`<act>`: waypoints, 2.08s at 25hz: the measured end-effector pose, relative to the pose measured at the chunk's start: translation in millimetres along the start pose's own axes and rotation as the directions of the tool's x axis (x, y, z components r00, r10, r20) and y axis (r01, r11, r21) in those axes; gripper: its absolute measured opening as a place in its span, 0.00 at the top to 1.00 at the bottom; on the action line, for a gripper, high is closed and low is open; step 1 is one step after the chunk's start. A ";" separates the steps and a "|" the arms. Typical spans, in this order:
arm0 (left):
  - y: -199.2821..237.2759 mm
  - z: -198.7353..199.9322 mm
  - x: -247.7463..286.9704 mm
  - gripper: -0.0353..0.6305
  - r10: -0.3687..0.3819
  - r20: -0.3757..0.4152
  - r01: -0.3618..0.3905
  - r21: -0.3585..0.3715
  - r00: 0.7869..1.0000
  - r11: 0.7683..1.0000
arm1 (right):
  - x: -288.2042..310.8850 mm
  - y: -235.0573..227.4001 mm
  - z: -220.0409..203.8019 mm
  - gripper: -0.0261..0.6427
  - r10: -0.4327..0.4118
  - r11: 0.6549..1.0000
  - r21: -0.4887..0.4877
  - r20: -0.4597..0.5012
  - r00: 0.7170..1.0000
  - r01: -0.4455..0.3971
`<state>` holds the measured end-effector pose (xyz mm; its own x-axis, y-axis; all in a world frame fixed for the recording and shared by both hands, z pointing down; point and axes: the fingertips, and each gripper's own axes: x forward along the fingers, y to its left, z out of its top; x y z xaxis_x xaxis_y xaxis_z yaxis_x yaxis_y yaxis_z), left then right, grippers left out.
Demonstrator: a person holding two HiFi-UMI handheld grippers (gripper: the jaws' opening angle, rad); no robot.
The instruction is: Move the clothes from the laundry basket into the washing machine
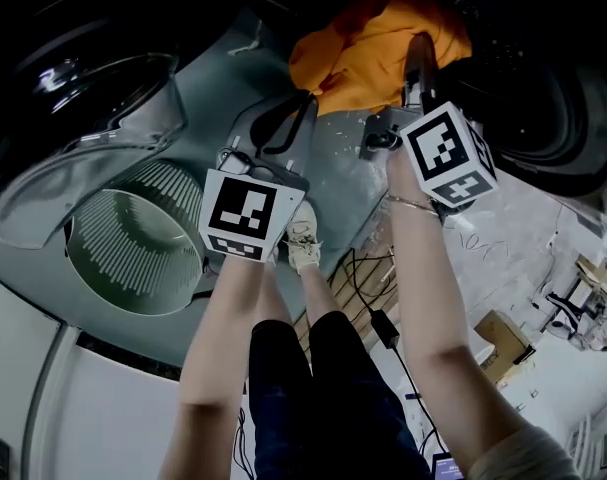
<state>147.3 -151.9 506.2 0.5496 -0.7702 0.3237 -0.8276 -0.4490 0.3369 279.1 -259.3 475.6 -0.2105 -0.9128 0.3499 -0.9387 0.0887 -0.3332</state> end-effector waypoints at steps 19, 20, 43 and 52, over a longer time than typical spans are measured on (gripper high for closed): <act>5.9 7.0 0.0 0.93 -0.011 0.011 0.011 -0.010 1.000 1.000 | 45.3 -4.7 61.9 0.41 -0.004 0.997 -0.070 0.074 0.997 0.009; 6.5 6.6 -0.5 0.93 -0.009 0.010 0.009 -0.012 1.000 1.000 | 45.0 -7.1 60.2 0.36 -0.016 0.997 -0.079 0.063 0.998 0.021; -2.2 -27.8 3.6 0.93 -0.025 -0.035 0.023 -0.032 0.999 0.999 | -23.4 -14.5 -112.5 0.08 -0.055 0.998 0.001 -0.240 0.969 0.057; 7.7 -50.1 -3.8 0.93 -0.018 -0.057 0.016 -0.037 0.998 0.999 | -1.5 -25.3 -185.7 0.05 -0.081 0.986 0.110 -0.354 0.932 0.127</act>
<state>144.5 -129.7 551.9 0.5698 -0.7350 0.3675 -0.8141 -0.4440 0.3742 252.4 -186.2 646.1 -0.2170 -0.7165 0.6630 -0.9219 -0.0729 -0.3806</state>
